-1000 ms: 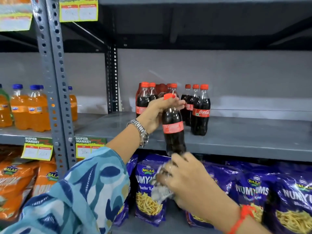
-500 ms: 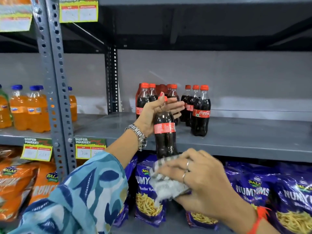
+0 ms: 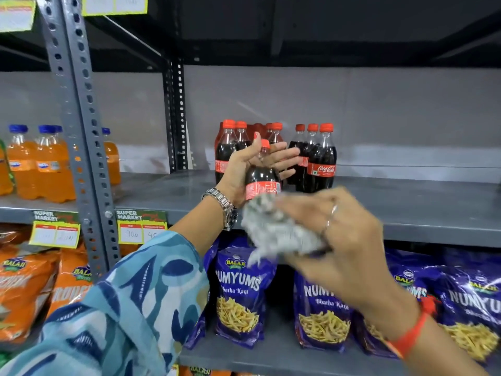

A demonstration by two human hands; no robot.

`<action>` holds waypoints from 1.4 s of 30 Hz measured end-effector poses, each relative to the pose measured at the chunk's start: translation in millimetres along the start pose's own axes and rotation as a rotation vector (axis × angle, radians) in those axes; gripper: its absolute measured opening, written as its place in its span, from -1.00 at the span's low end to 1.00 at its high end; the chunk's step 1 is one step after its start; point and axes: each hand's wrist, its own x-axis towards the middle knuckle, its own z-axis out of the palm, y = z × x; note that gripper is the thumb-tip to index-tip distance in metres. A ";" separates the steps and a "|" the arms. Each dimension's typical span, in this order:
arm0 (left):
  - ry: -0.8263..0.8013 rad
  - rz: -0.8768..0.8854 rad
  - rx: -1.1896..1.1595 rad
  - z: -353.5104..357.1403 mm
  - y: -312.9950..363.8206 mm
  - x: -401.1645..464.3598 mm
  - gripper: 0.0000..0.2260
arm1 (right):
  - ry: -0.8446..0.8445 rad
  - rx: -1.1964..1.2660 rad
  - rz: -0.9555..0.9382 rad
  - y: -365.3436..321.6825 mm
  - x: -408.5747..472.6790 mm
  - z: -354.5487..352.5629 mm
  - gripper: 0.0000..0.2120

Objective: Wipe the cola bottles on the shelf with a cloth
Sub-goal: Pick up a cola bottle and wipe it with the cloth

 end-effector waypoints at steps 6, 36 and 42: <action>-0.001 0.001 0.025 4.4 0.7 2.7 -0.59 | -0.309 -0.127 -0.094 -9.3 -26.0 9.5 -0.59; 0.139 0.166 0.725 11.2 21.0 50.0 -0.72 | -0.194 -0.366 0.028 49.5 22.7 0.9 -0.60; 0.204 0.151 0.726 8.6 18.0 58.8 -0.78 | -0.159 -0.358 0.051 55.5 19.7 0.8 -0.59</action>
